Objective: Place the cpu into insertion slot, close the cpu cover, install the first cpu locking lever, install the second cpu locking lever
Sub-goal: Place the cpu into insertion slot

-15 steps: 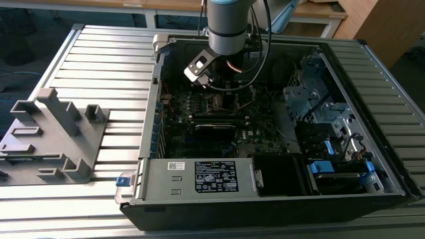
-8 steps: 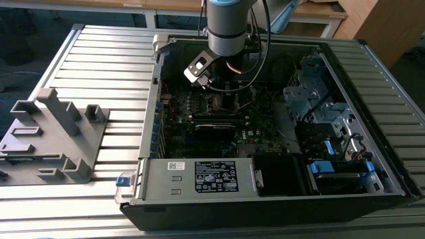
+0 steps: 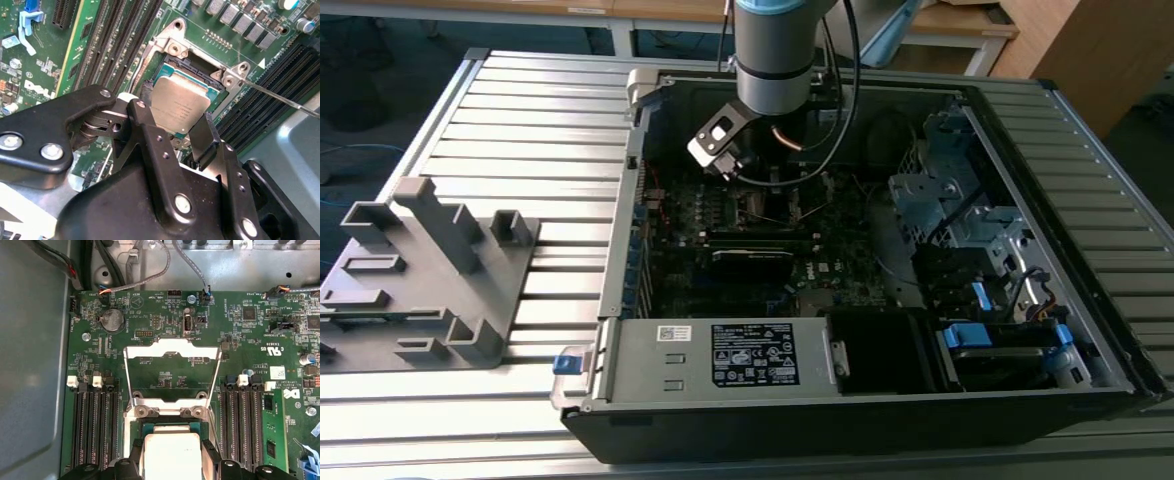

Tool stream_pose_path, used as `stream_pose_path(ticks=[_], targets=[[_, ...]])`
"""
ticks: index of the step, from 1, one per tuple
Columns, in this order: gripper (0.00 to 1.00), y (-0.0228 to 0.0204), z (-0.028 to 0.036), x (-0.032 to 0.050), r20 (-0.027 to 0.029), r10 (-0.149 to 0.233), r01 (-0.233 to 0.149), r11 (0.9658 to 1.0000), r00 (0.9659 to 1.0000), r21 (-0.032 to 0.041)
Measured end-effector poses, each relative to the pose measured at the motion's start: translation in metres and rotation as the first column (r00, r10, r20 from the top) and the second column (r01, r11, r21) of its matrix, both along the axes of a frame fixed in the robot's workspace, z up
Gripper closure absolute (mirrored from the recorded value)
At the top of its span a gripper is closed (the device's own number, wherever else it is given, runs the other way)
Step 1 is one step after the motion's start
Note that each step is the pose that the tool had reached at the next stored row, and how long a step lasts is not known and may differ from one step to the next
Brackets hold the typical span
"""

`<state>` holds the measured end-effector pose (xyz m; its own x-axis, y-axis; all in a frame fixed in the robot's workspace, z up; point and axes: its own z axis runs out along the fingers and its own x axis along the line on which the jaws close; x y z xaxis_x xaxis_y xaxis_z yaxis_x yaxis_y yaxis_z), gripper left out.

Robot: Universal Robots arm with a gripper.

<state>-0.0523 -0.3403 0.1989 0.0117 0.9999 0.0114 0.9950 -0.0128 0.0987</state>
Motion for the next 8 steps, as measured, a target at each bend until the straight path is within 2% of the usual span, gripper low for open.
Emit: stream_pose_path(ticks=[8], targets=[[0.46,0.0001,-0.0015,-0.0015,0.0001,-0.001,0.001,1.0,1.0,0.0001]])
